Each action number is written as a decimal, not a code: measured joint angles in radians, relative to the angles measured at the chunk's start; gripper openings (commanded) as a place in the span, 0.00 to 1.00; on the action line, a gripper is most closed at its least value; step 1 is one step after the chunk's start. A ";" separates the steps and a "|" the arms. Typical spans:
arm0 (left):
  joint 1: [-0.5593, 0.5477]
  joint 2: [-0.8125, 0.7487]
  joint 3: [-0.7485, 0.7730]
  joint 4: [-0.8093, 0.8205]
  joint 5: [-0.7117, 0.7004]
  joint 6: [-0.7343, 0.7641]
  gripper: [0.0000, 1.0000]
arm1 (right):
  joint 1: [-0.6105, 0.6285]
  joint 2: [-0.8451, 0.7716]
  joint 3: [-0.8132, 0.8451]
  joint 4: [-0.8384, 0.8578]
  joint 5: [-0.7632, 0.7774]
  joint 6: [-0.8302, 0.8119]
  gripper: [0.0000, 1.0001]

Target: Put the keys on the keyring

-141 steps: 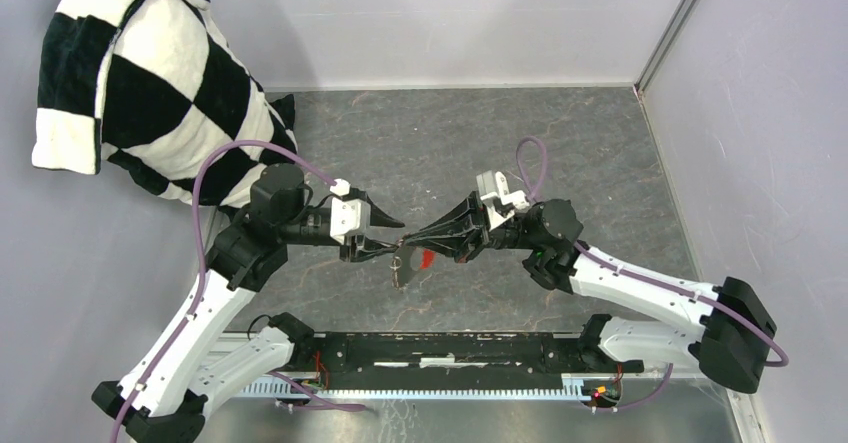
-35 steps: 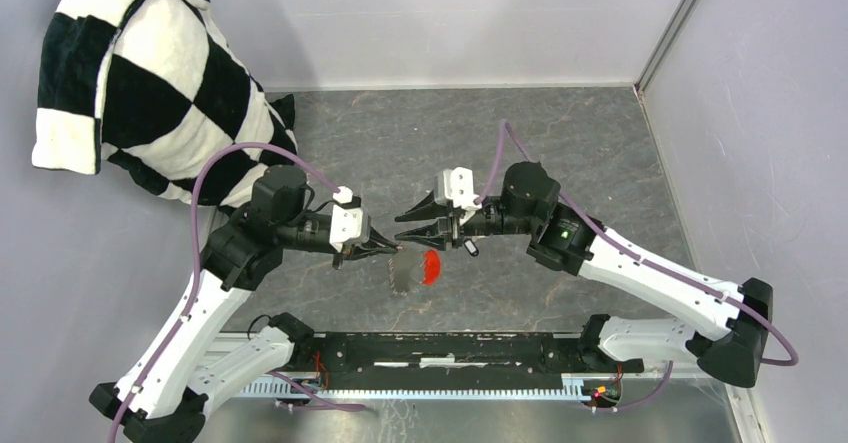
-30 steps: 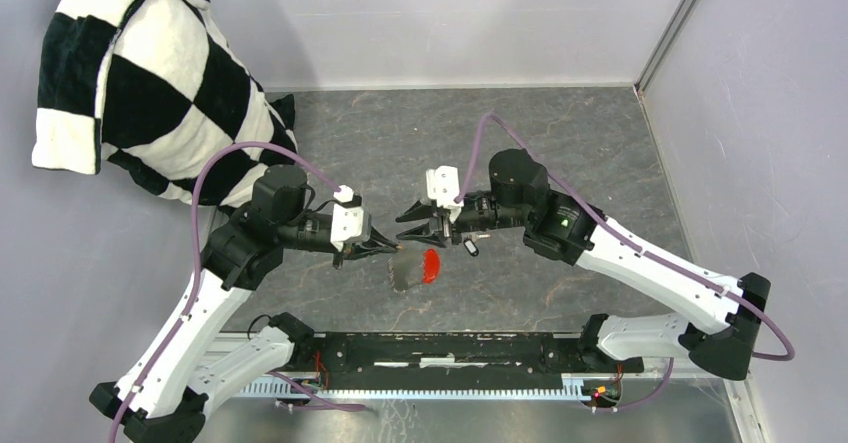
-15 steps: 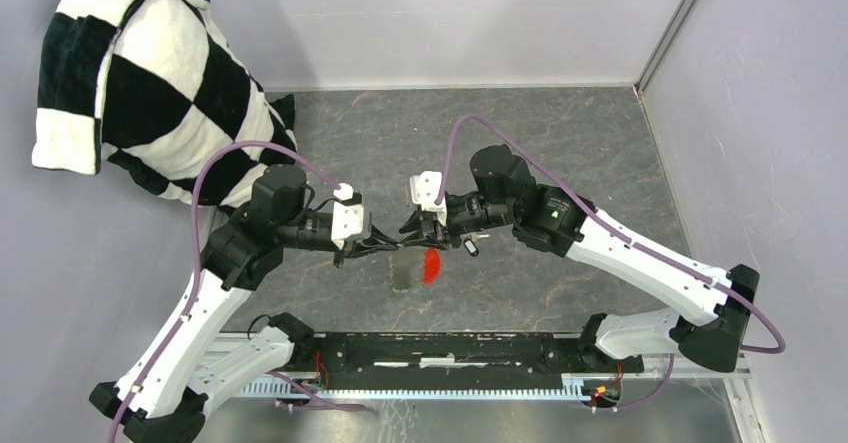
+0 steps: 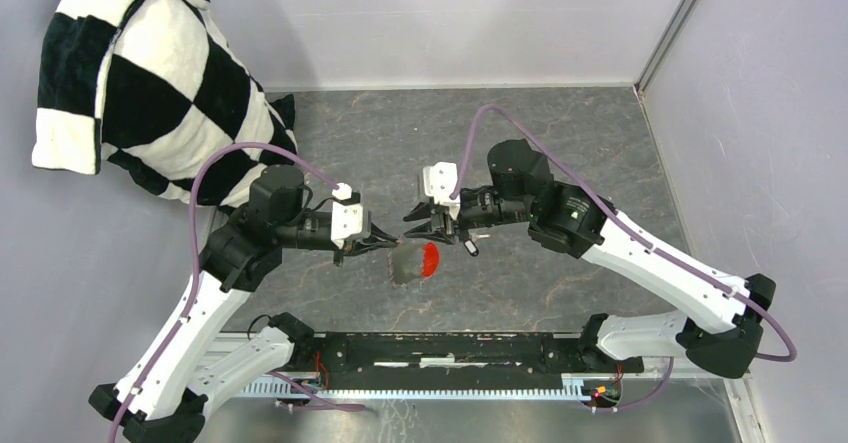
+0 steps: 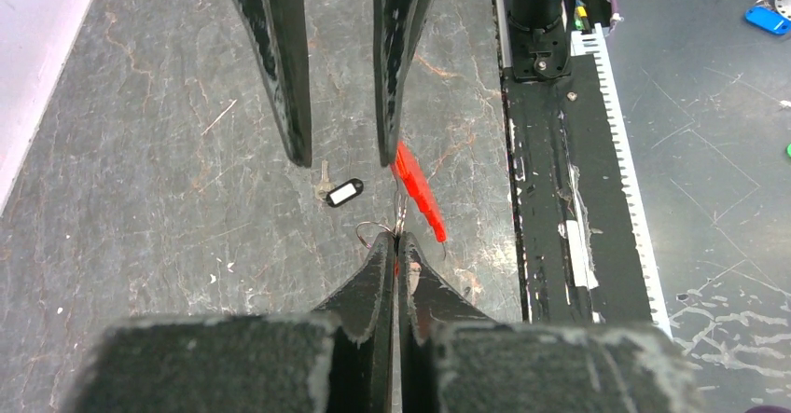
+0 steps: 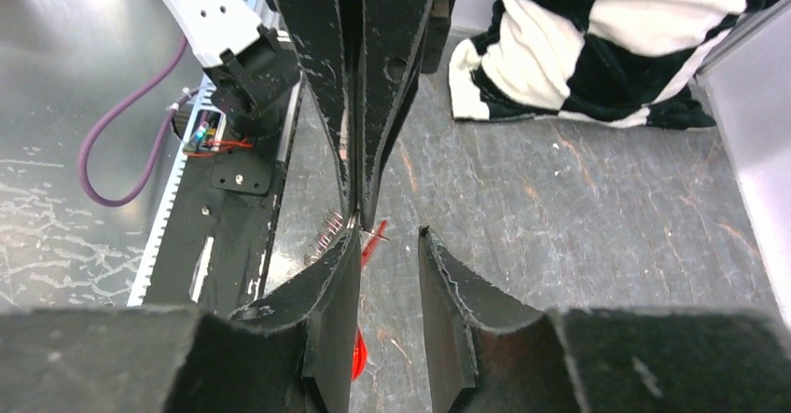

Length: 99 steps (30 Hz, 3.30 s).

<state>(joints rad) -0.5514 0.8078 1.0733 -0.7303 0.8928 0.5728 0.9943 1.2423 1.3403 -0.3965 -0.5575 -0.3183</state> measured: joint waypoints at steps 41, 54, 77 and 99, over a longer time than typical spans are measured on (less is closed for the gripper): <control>0.001 -0.030 -0.010 0.016 -0.005 -0.039 0.46 | -0.002 0.029 -0.075 0.120 -0.103 0.092 0.00; 0.000 -0.023 0.021 -0.038 -0.018 0.087 0.41 | -0.002 -0.045 -0.232 0.372 -0.129 0.205 0.01; 0.000 -0.064 -0.067 0.056 -0.002 -0.049 0.34 | -0.001 -0.107 -0.683 1.302 0.038 0.677 0.01; 0.002 -0.048 -0.175 0.409 0.093 -0.409 0.30 | 0.043 -0.048 -0.746 1.534 0.246 0.687 0.01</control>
<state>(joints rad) -0.5491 0.7597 0.8978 -0.3210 0.9859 0.1642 1.0370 1.1946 0.5945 1.1378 -0.3119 0.3691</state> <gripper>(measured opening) 0.302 0.010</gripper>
